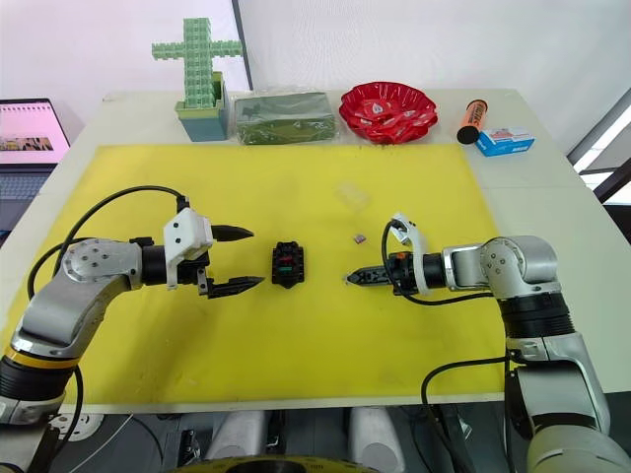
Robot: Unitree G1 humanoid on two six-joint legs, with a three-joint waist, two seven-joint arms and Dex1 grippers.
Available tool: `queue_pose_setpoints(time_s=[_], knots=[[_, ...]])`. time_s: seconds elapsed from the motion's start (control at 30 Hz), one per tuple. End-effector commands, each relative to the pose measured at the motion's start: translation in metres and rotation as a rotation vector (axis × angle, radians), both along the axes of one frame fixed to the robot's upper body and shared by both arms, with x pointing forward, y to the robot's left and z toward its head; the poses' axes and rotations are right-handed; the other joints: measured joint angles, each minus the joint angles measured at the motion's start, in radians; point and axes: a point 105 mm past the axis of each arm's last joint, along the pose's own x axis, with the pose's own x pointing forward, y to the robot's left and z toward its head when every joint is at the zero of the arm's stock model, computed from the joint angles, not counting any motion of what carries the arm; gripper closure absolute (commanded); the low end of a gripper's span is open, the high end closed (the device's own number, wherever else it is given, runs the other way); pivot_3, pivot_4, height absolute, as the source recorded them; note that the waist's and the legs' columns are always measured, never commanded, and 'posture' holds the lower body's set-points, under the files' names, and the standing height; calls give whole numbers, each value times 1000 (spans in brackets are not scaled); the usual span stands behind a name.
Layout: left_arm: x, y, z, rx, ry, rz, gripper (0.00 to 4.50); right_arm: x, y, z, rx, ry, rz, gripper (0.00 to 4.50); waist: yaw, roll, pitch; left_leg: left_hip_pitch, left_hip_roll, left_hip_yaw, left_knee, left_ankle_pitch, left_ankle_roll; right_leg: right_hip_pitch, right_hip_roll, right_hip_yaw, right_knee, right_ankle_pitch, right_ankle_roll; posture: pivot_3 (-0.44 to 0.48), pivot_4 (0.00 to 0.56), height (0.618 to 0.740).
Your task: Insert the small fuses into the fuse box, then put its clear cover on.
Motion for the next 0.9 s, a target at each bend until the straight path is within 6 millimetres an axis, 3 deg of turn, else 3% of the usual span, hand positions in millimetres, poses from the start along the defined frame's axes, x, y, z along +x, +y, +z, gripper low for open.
queue_pose_setpoints(time_s=[0.03,0.37,0.47,0.53,0.7,0.8,0.9], knots=[[0,-2,8,-9,-44,-10,0,0,5,2,14,-13,19,3114,0,0,0,0,0,0,0,0,0,0,0,0,0,0,0,0,150,740],[0,-2,8,-12,-48,-8,0,6,-2,0,12,-21,-21,3114,-1,0,0,0,0,0,0,0,0,0,0,0,0,0,0,0,150,740],[1,-2,8,-15,-47,-8,0,8,-4,-1,15,-18,-34,3713,-1,0,0,0,0,0,0,0,0,0,0,0,0,0,0,0,150,740],[1,-3,8,-16,-48,-9,0,8,-6,-2,14,-18,-42,4363,-1,0,0,0,0,0,0,0,0,0,0,0,0,0,0,0,150,740],[2,-1,7,-16,-51,-3,0,10,-9,-2,19,-20,-61,4461,1,0,0,0,0,0,1,0,0,1,0,0,0,0,0,0,150,740],[3,2,8,-19,-54,10,0,15,-10,8,14,-74,-61,4461,1,0,0,0,0,0,1,0,0,1,0,0,0,0,0,0,150,740],[1,3,8,-14,-49,1,0,18,-2,40,-1,-212,13,4461,0,0,0,0,0,0,1,0,0,1,0,0,0,0,0,0,150,740]])
